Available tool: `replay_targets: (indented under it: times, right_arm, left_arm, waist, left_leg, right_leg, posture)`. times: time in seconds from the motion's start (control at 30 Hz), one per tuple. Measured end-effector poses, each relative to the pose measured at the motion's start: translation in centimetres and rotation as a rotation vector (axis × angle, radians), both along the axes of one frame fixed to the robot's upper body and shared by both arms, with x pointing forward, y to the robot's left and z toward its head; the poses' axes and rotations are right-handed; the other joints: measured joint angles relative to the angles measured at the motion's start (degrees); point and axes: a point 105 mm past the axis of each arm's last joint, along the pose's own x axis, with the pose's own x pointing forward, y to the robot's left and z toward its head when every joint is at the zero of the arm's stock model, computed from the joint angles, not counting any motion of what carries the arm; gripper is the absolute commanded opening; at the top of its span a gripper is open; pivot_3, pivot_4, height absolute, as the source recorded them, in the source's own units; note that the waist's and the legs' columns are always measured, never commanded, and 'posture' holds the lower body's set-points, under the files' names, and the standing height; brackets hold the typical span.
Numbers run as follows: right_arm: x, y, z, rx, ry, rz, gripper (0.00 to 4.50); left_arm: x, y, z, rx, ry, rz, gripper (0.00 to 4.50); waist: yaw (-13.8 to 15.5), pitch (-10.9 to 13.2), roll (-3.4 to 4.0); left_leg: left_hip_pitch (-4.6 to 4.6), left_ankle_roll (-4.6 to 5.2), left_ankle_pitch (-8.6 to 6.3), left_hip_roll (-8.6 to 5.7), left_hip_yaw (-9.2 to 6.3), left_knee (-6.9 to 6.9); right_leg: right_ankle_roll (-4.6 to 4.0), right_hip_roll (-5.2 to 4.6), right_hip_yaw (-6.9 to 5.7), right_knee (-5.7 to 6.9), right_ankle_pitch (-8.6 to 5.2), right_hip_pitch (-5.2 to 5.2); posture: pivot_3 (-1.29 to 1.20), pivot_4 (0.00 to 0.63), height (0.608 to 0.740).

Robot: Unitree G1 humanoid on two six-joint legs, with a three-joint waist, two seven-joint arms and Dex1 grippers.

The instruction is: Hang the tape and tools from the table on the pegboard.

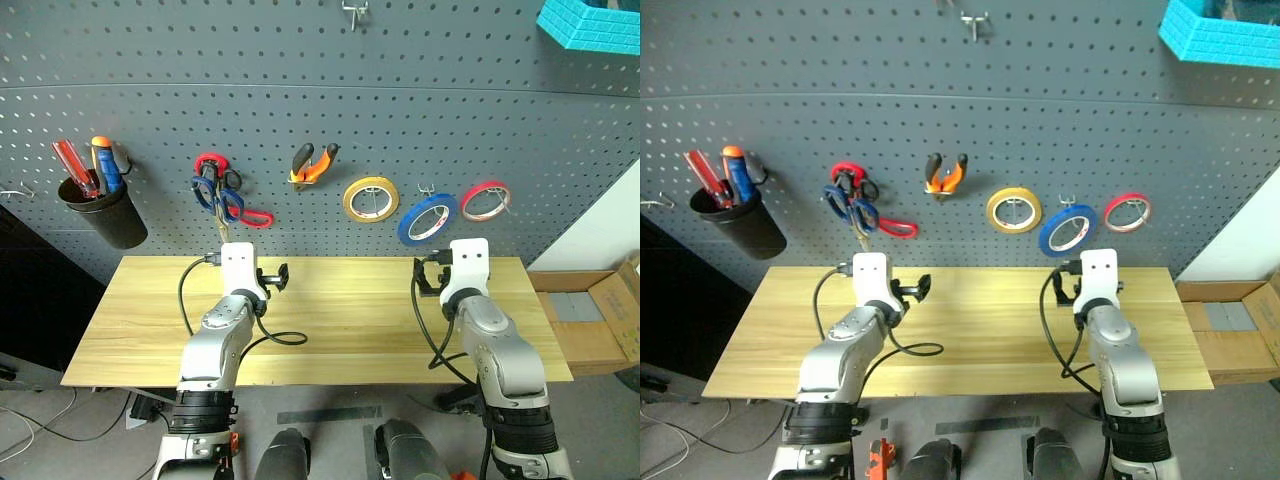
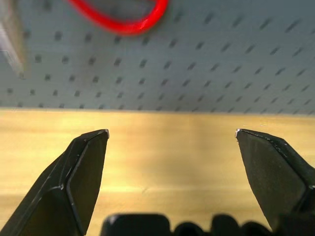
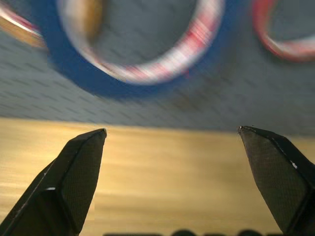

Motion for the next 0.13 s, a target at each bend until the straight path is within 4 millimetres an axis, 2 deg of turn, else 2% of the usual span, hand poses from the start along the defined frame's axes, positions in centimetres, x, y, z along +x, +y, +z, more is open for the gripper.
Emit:
replay_targets:
  times: [0.13]
  right_arm:
    - [-0.01, 0.08, -0.17, 0.002, 0.006, -0.001, 4.50]
  left_arm:
    - [0.03, 1.11, 0.02, 0.023, -0.002, 0.007, 4.46]
  waist:
    - [-0.14, -0.25, 0.03]
  left_leg:
    - [0.05, 0.04, -0.02, 0.02, 0.01, 0.02]
  right_leg:
    - [0.00, 0.02, 0.02, 0.08, 0.00, 0.01]
  posture:
    - [-0.03, 0.107, 0.740]
